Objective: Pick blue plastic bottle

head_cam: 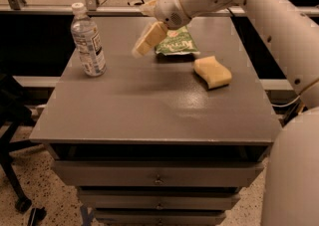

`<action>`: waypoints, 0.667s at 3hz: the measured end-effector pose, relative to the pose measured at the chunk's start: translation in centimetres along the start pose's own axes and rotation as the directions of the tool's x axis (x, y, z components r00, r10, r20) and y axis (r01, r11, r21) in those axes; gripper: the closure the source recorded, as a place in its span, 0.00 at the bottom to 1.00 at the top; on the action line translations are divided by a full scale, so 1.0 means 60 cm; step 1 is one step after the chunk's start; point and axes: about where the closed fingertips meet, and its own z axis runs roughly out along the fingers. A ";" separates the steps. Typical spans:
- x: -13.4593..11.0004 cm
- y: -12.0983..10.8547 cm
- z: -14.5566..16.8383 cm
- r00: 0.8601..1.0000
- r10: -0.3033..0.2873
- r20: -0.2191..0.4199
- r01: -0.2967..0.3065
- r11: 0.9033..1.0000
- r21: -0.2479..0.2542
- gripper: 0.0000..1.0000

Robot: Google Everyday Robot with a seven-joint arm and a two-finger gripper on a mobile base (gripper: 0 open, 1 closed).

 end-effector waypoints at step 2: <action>-0.007 -0.018 0.089 0.998 0.052 0.037 -0.050 0.998 -0.040 0.00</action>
Offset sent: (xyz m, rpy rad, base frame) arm 0.0335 0.0683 -0.0313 0.0654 0.0801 0.0111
